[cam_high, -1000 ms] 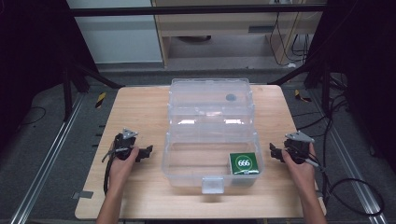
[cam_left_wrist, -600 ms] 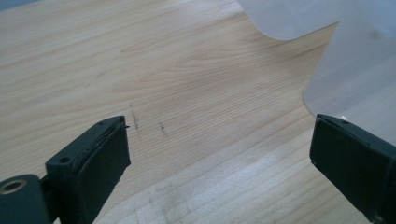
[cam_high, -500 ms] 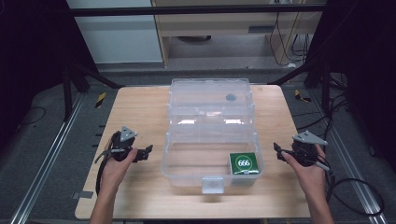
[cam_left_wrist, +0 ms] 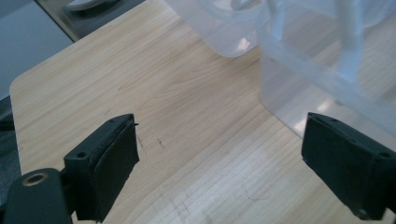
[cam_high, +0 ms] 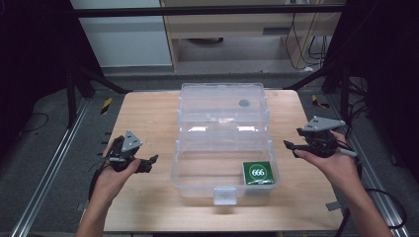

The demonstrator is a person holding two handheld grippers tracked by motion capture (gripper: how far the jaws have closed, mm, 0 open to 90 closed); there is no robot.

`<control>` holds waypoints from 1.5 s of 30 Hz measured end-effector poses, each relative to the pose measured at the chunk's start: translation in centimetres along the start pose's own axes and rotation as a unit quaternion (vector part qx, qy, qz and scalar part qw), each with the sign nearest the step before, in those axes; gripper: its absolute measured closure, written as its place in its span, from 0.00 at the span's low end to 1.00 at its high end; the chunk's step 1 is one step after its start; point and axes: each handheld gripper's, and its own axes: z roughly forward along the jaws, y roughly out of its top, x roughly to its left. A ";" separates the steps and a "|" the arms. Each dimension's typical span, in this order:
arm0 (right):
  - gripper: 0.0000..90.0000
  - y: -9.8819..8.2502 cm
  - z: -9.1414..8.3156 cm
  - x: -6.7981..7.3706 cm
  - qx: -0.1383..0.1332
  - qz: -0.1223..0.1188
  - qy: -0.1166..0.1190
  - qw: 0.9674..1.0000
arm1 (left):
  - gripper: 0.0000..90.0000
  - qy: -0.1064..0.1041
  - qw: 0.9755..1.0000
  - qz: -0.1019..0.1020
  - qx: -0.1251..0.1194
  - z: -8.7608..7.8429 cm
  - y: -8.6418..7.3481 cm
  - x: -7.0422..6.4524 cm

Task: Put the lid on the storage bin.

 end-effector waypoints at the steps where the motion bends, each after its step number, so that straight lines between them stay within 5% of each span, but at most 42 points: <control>1: 0.39 0.5 0.0 0.1 0.004 -0.009 0.002 1.000 | 0.12 -0.004 1.000 -0.007 0.004 -0.4 0.2 0.0; 7: 0.28 4.2 0.3 0.3 0.028 -0.064 0.023 0.997 | 0.12 -0.033 0.999 -0.020 -0.005 -1.0 1.3 0.2; 10: 0.30 6.3 0.8 0.4 0.040 -0.092 0.041 0.994 | 0.12 -0.050 0.999 0.002 -0.001 -0.9 2.3 -0.2; 13: 0.39 9.0 1.5 0.7 0.051 -0.141 0.061 0.987 | 0.13 -0.068 0.997 0.030 0.009 -0.7 3.8 -1.0; 15: 0.40 9.6 1.8 0.9 0.052 -0.149 0.063 0.985 | 0.12 -0.075 0.997 0.034 0.012 -0.6 4.2 -1.2; 19: 0.50 12.1 2.7 1.7 0.059 -0.177 0.084 0.979 | 0.07 -0.097 0.994 0.041 -0.020 -1.1 5.5 -2.3; 20: 0.53 12.5 3.0 1.9 0.063 -0.185 0.089 0.977 | 0.06 -0.114 0.992 0.047 -0.034 -1.4 6.2 -2.7; 21: 0.53 12.5 3.0 1.9 0.063 -0.185 0.089 0.977 | 0.04 -0.114 0.992 0.047 -0.034 -1.4 6.2 -2.7; 23: 0.57 13.4 4.0 2.4 0.083 -0.214 0.093 0.969 | 0.05 -0.126 0.989 0.077 -0.026 -1.3 6.9 -3.5; 25: 0.59 13.6 4.4 2.5 0.088 -0.222 0.094 0.966 | 0.05 -0.129 0.988 0.086 -0.021 -1.2 7.0 -3.8; 26: 0.61 14.0 5.3 2.8 0.100 -0.229 0.102 0.963 | 0.07 -0.134 0.985 0.105 -0.004 -0.9 7.2 -4.3; 29: 0.62 14.4 6.0 3.1 0.112 -0.246 0.103 0.957 | 0.08 -0.147 0.982 0.113 0.015 -0.6 7.3 -4.8; 32: 0.66 15.1 6.8 3.5 0.135 -0.265 0.104 0.949 | 0.11 -0.170 0.975 0.136 0.041 -0.3 7.5 -5.6; 33: 0.66 15.1 6.8 3.5 0.135 -0.265 0.104 0.949 | 0.10 -0.170 0.975 0.136 0.041 -0.3 7.5 -5.6; 34: 0.67 15.2 7.0 3.6 0.140 -0.275 0.106 0.945 | 0.10 -0.175 0.974 0.138 0.042 -0.3 7.6 -5.7; 36: 0.68 15.3 7.4 3.5 0.147 -0.280 0.109 0.942 | 0.08 -0.188 0.969 0.153 0.048 -0.3 8.0 -6.5; 37: 0.68 15.3 7.4 3.5 0.147 -0.280 0.109 0.942 | 0.07 -0.188 0.969 0.153 0.048 -0.3 8.0 -6.5; 41: 0.72 15.2 7.9 3.7 0.160 -0.298 0.119 0.933 | 0.10 -0.206 0.957 0.194 0.068 -0.1 8.4 -8.5; 44: 0.73 15.1 8.2 3.8 0.177 -0.310 0.116 0.927 | 0.15 -0.220 0.951 0.199 0.081 0.2 8.3 -9.0; 45: 0.73 15.1 8.2 3.8 0.177 -0.310 0.116 0.927 | 0.17 -0.220 0.951 0.199 0.081 0.2 8.3 -9.0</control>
